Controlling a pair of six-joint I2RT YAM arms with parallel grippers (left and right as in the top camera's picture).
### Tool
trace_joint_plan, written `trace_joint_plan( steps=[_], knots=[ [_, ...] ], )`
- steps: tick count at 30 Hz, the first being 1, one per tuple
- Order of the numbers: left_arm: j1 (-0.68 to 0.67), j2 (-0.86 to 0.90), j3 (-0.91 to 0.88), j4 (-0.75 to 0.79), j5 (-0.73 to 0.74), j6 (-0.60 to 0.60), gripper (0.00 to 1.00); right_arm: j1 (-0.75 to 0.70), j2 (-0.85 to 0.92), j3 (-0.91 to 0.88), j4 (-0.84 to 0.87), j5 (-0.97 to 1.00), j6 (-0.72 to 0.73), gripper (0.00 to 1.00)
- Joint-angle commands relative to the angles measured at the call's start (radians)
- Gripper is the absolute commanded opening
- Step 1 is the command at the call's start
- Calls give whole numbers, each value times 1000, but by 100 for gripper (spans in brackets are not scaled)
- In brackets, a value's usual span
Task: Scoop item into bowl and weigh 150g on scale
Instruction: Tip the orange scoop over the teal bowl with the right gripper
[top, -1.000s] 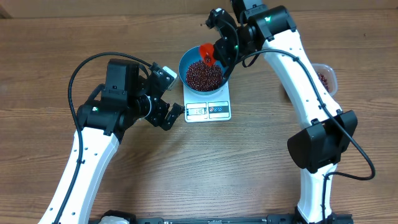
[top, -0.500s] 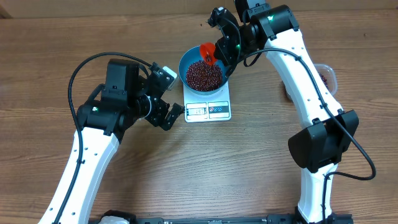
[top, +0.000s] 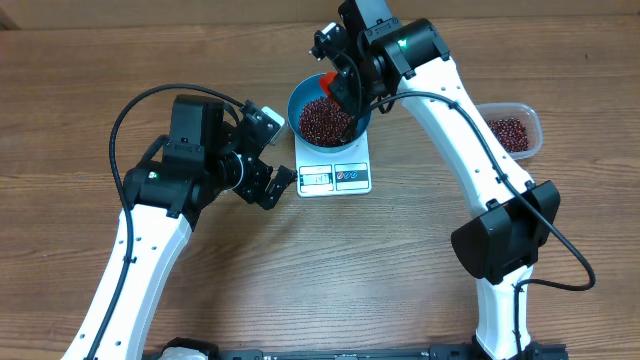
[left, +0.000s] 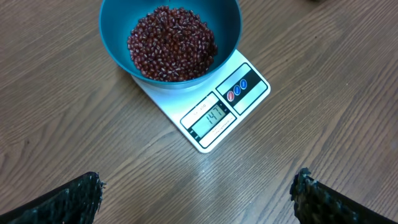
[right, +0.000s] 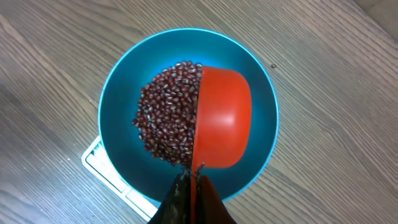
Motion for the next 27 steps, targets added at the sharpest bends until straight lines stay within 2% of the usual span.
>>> trace_joint_plan(
  steps=[1,10,18,22,27],
  knots=[
    [2,-4,10,0,-3,23,100,-7,-38,35,-3,17,-3,4],
    [2,-4,10,0,-3,23,100,10,-46,35,17,109,-19,4],
    [2,-4,10,0,-3,23,99,14,-46,35,8,110,-19,4],
    [2,-4,10,0,-3,23,99,3,-48,35,13,25,10,4],
    [2,-4,10,0,-3,23,99,-92,-87,35,10,-56,87,4]
  ],
)
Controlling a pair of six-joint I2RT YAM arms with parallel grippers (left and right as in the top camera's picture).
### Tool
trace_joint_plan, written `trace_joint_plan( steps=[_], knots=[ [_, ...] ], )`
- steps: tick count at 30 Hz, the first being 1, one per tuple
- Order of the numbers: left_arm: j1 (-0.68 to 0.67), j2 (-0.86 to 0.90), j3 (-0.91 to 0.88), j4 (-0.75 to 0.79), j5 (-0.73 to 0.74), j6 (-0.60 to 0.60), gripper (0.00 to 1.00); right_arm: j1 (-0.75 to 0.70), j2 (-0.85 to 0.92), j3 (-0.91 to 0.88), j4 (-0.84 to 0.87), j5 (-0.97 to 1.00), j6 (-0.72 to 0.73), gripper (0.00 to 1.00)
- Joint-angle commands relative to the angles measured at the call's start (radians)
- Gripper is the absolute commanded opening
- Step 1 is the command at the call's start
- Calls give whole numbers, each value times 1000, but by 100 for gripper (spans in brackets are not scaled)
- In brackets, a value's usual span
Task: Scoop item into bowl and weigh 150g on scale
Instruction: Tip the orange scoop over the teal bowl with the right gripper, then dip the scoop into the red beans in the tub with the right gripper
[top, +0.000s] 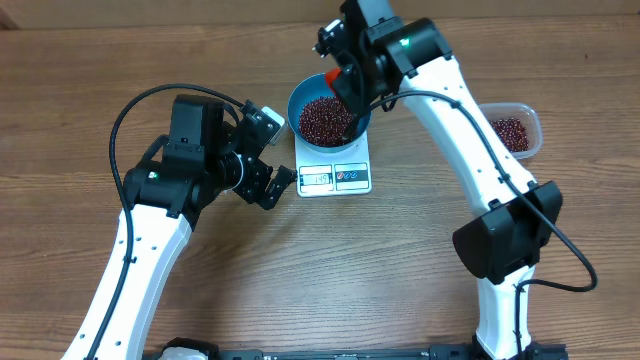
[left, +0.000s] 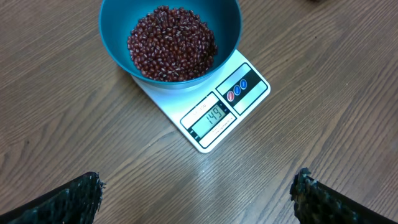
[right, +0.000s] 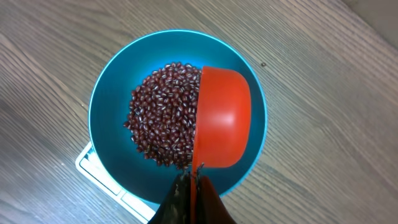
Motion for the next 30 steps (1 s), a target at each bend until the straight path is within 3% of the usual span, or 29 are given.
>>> trace_joint_plan(
  steps=[1,14,19,30],
  knots=[
    [2,-4,10,0,-3,23,100,-102,-91,35,-2,-87,70,4],
    [2,-4,10,0,-3,23,100,-651,-158,2,-218,-179,161,4],
    [2,-4,10,0,-3,23,100,-691,-113,-60,-315,-186,162,4],
    [2,-4,10,0,-3,23,100,-689,-66,-224,-245,-187,161,4]
  ],
)
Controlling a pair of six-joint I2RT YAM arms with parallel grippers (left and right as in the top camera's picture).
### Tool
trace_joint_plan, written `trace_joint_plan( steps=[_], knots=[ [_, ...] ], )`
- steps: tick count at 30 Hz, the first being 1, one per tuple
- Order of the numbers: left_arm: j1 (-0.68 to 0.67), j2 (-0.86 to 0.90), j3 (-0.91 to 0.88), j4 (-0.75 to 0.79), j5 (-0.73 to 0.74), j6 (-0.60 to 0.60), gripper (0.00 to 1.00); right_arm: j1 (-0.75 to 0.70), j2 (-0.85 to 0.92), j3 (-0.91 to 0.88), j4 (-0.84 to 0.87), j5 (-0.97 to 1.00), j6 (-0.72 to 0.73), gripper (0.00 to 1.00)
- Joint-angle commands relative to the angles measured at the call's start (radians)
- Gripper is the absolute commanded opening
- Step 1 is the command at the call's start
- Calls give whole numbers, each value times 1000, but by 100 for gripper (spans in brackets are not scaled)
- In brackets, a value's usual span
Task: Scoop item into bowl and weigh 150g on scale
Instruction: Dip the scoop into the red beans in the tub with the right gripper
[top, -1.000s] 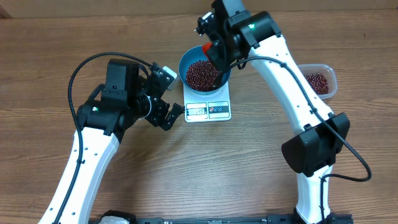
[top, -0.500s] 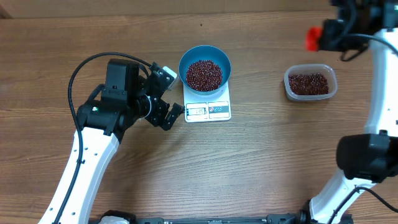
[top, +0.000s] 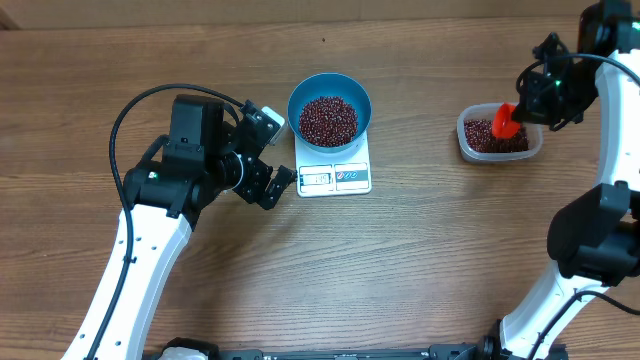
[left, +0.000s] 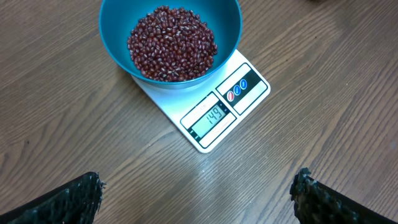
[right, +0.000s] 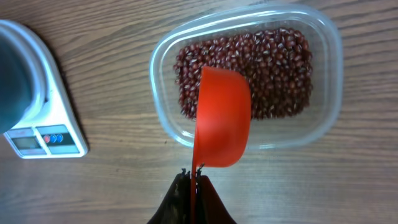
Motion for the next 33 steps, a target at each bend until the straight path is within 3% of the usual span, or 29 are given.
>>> trace_joint_plan(
  steps=[1,33],
  knots=[
    [2,-3,10,0,-3,23,100,5,23,-48,41,-16,5,4],
    [2,-3,10,0,-3,23,99,45,30,-259,276,-95,2,4]
  ],
)
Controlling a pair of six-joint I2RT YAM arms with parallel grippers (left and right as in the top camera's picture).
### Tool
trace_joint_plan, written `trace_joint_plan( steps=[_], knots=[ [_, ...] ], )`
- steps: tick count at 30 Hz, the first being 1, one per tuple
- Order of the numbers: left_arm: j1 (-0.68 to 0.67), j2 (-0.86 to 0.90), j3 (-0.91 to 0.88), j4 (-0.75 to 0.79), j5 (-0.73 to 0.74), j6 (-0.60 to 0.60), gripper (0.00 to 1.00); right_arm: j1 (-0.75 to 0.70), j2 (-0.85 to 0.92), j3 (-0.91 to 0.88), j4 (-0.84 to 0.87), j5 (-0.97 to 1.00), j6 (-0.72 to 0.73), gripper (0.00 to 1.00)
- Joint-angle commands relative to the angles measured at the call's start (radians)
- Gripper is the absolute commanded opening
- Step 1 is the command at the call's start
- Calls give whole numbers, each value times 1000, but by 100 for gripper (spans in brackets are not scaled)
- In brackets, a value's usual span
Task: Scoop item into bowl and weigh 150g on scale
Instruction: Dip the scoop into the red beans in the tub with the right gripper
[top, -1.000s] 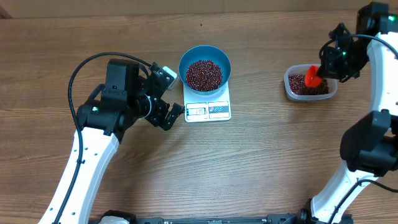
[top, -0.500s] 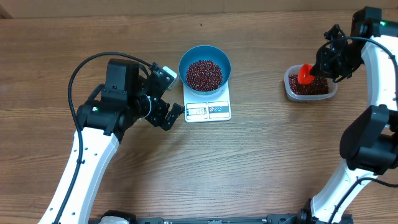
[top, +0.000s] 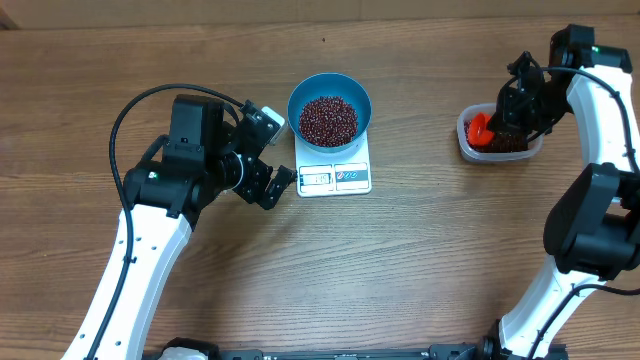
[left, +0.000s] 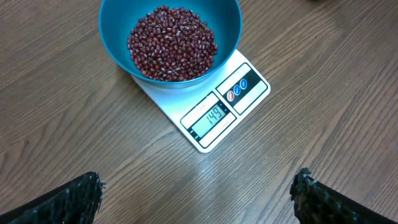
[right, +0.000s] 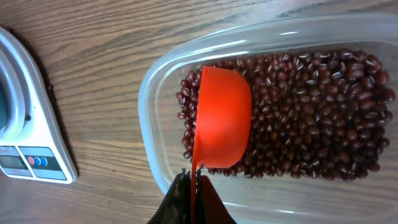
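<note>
A blue bowl (top: 329, 112) heaped with red beans (left: 171, 43) sits on the white scale (left: 231, 104), whose display (left: 212, 116) reads 149. My right gripper (right: 194, 177) is shut on the handle of an orange scoop (right: 221, 118). The scoop is tipped on its side inside the clear plastic tub (right: 163, 74) of red beans (right: 311, 112) at the table's right. My left gripper (left: 198, 193) stands open low over bare wood, just in front of the scale, nothing between its fingers.
The wooden table (top: 400, 260) spreads all round. The left arm (top: 180, 175) lies left of the scale; the right arm (top: 600, 130) reaches along the right edge. The scale's corner (right: 25, 143) shows at the left of the right wrist view.
The right gripper has gone lower and a little left, so the scoop now sits down among the beans in the tub instead of above them. The left arm and the 149 reading are unchanged.
The scoop was tipped over the blue bowl with the scale at 147. Then it was still over the bowl and the scale read 149. Then the right gripper held the scoop above the tub at the right, and now inside it.
</note>
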Motion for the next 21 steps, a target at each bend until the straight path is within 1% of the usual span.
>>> trace_joint_plan(
  steps=[1,4,8,21],
  knots=[
    [2,-4,10,0,-3,23,100,31,1,-33,13,-20,2,4],
    [2,-4,10,0,-3,23,100,55,1,-34,10,-36,2,4],
    [2,-4,10,0,-3,23,99,50,1,-24,6,-77,2,4],
    [2,-4,10,0,-3,23,99,-100,1,95,-66,-98,5,4]
  ],
)
